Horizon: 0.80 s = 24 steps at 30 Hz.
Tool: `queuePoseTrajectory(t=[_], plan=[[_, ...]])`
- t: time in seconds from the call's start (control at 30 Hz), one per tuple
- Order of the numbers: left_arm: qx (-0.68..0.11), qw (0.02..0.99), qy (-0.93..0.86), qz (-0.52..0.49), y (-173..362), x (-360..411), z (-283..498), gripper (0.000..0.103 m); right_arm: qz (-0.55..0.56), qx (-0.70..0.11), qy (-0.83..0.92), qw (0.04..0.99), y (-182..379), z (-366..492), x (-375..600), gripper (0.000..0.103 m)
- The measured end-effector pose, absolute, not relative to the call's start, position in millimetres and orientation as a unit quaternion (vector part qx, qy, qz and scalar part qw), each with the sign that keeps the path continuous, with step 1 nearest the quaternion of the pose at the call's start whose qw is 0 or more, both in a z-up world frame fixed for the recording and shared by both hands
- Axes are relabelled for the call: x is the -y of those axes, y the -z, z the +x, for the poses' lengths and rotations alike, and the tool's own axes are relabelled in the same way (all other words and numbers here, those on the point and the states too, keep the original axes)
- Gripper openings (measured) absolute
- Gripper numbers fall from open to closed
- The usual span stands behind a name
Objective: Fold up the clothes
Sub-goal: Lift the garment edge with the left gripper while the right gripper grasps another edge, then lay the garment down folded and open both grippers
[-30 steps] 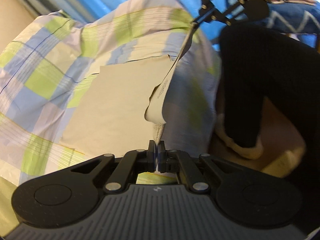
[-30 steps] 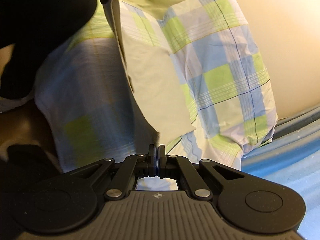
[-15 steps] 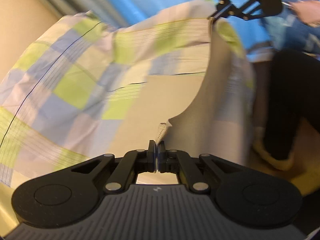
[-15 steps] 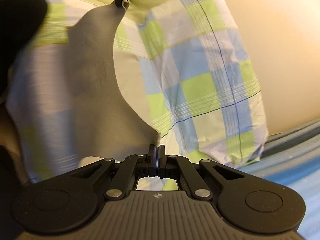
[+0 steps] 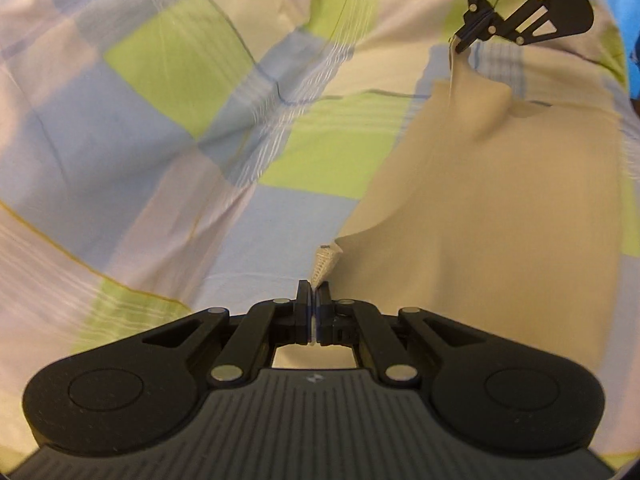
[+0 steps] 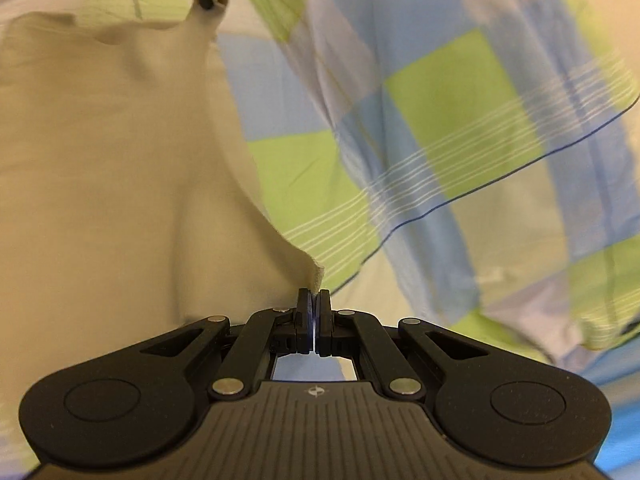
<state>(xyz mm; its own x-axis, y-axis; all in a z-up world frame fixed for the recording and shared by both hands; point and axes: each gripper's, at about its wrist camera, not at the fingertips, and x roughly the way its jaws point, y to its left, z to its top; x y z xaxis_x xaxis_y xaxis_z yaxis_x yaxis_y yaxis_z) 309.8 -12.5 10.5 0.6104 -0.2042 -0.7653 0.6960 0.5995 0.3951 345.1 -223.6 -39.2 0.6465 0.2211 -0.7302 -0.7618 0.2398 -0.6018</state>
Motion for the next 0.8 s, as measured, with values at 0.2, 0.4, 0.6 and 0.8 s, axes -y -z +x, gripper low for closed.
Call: queuePoseTrajectory(t=[0.2, 0.4, 0.6, 0.8], plan=[[-0.361, 0.828, 0.254, 0.345, 21.9, 8.3, 335.6, 0.008, -0.501, -0.284, -0.311, 0.756, 78.4, 365.0, 218.4, 0.023], [-0.374, 0.871, 0.171, 0.270, 23.2, -25.7, 343.8, 0.022, -0.387, -0.299, -0.249, 0.836, 54.5, 352.1, 253.1, 0.034], [-0.367, 0.889, 0.167, 0.216, 6.7, -52.1, 265.6, 0.022, -0.241, -0.328, -0.279, 0.870, 19.9, 275.6, 283.7, 0.047], [-0.346, 0.892, 0.200, 0.211, 3.9, -36.7, 169.7, 0.022, -0.275, -0.312, -0.342, 0.843, 19.3, 181.8, 277.0, 0.047]])
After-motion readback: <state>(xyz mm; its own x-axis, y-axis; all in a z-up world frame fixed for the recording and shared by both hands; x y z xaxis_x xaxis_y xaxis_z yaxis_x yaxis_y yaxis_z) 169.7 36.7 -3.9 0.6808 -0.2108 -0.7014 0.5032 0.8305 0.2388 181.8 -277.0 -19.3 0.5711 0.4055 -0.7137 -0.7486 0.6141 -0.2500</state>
